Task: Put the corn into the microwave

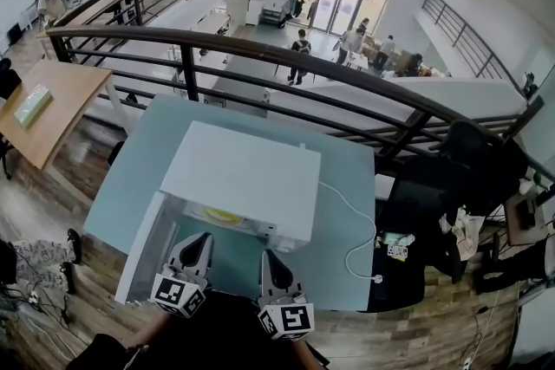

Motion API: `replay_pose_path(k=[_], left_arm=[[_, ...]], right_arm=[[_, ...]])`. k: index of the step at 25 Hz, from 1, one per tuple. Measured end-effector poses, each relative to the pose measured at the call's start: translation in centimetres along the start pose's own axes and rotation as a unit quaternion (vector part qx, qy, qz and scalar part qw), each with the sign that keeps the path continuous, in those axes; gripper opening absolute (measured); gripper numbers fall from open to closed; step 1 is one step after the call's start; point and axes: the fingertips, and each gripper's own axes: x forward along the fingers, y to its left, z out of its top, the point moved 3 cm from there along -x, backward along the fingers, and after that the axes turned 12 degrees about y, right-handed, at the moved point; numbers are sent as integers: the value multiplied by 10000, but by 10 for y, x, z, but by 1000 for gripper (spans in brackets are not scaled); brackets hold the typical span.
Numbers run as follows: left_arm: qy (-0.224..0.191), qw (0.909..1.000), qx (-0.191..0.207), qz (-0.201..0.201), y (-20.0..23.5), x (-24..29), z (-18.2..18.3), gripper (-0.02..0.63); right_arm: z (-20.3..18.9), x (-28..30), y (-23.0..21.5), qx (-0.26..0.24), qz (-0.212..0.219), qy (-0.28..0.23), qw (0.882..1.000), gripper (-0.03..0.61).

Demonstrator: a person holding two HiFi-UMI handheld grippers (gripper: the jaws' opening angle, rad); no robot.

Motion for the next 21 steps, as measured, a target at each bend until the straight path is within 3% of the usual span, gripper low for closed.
replay_pose_path(k=[7,13,21], left_arm=[[109,9999,-67,-76,-5,9,-7,2],[203,9993,-23,-301,-16,14,-12,2],[193,9994,-84,-259,-18,16,-12,2]], right_arm=[[-3,-4,-5,341,-112,35,9994,9],[-15,-8,-9,225,-180,189,9994,8],[-23,-5,-13,270,-84,131,9995,8]])
